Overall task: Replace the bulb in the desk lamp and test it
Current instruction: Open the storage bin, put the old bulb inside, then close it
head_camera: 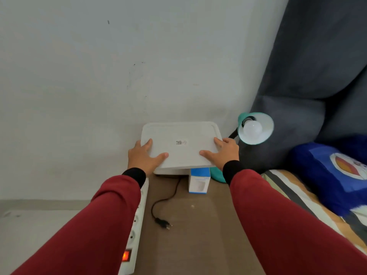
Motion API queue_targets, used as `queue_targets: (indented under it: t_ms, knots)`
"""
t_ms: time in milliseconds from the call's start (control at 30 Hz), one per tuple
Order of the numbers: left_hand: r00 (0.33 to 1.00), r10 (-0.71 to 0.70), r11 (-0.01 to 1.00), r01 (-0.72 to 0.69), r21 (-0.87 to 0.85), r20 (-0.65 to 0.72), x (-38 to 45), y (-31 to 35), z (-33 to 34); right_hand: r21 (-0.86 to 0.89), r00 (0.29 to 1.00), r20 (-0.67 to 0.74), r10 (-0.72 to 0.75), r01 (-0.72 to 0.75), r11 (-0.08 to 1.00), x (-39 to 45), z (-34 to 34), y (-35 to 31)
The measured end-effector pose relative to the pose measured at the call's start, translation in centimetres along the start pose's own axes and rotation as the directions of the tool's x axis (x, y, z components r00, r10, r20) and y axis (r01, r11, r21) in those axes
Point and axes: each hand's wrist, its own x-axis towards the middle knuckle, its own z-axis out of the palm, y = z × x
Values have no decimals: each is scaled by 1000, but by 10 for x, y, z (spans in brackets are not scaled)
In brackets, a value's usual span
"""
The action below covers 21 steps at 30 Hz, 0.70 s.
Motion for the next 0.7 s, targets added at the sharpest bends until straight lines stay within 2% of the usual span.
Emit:
queue_targets:
  t_ms: [333, 700]
  knots:
    - [997, -36, 998, 33, 46, 65, 101, 1, 24, -40, 997, 47, 56, -54, 998, 92, 34, 2]
    - [992, -72, 997, 68, 36, 105, 126, -10, 41, -131, 997, 68, 40, -31, 991, 116, 46, 7]
